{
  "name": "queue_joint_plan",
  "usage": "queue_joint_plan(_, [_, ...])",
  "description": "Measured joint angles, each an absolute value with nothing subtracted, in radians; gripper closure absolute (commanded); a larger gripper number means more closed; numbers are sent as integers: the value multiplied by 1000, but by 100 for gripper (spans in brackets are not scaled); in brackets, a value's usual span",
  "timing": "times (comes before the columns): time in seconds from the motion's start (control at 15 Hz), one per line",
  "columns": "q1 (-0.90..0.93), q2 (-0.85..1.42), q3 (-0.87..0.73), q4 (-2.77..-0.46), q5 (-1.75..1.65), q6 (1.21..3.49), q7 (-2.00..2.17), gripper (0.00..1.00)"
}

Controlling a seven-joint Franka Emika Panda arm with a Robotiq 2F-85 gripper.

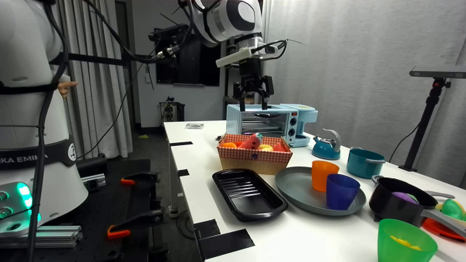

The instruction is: Remove the orange from the basket and place it inside the orange cup

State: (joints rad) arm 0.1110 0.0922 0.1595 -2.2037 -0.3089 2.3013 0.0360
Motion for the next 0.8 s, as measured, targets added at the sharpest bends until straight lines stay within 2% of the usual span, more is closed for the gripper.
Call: queue_joint_plan(0.8, [120,274,144,-2052,-309,2301,38,0])
